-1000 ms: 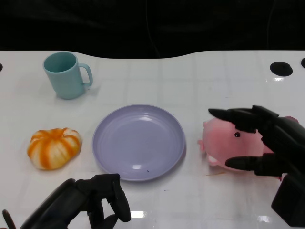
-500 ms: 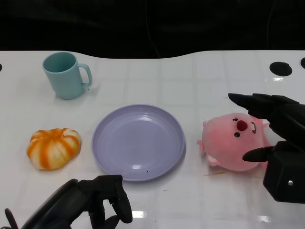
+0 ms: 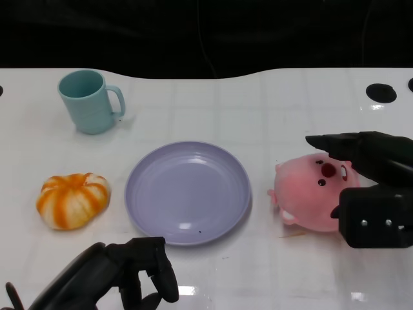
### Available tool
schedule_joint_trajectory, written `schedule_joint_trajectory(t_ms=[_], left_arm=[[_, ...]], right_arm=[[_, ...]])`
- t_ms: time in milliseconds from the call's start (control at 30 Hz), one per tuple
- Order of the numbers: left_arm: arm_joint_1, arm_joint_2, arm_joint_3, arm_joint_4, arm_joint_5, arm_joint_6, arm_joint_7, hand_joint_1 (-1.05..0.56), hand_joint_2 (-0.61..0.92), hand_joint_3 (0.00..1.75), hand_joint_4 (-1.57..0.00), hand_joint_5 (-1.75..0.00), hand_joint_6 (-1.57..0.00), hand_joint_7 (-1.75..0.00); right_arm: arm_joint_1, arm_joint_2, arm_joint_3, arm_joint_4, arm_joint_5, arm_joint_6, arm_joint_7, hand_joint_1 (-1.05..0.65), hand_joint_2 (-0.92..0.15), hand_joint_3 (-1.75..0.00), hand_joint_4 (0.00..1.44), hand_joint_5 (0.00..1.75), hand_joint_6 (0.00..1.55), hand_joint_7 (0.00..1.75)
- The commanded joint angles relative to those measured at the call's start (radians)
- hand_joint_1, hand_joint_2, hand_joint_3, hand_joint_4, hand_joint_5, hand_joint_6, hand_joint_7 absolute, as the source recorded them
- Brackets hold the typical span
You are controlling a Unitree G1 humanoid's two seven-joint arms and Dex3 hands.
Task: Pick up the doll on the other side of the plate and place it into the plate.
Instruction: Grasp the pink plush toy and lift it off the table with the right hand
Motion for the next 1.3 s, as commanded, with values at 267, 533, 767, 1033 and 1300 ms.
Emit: schedule_joint_trajectory(t_ms=[267,533,767,1033,1300], left_arm=[[0.012,0.008,0.003,-0.029,-0.002,0.019,-0.009,-0.18,0.55,1.16,-0.66,-1.74,-0.64,-1.42],[0.018,0.007,-0.002,-0.052,0.001,0.036,-0.009,-0.18,0.55,1.15,-0.66,-1.75,-0.64,-1.44],[0.018,0.011,-0.010,-0.064,0.017,0.041,-0.011,-0.17,0.55,1.16,-0.66,-1.74,-0.63,-1.43],[0.013,0.012,-0.016,-0.079,0.025,0.060,-0.010,-0.15,0.54,1.16,-0.67,-1.74,-0.63,-1.44],[0.004,0.013,-0.013,-0.066,0.023,0.057,-0.009,-0.15,0.56,1.13,-0.66,-1.75,-0.64,-1.44]], right_arm=[[-0.148,0.067,0.105,0.331,-0.041,-0.053,-0.102,-0.73,-0.91,-0.01,0.03,0.14,0.12,0.01],[-0.280,0.147,0.200,0.633,-0.089,-0.086,-0.187,-0.78,-0.92,-0.08,0.10,0.18,0.18,0.03],[-0.331,0.176,0.248,0.778,-0.109,-0.116,-0.276,-0.65,-0.92,-0.05,0.34,0.21,0.39,0.07],[-0.319,0.213,0.193,0.858,-0.037,-0.221,-0.492,-0.26,-0.91,-0.03,0.79,0.92,1.10,0.15],[-0.323,0.193,0.215,0.842,-0.056,-0.287,-0.552,-0.26,-0.81,-0.41,0.78,1.46,0.92,0.99]])
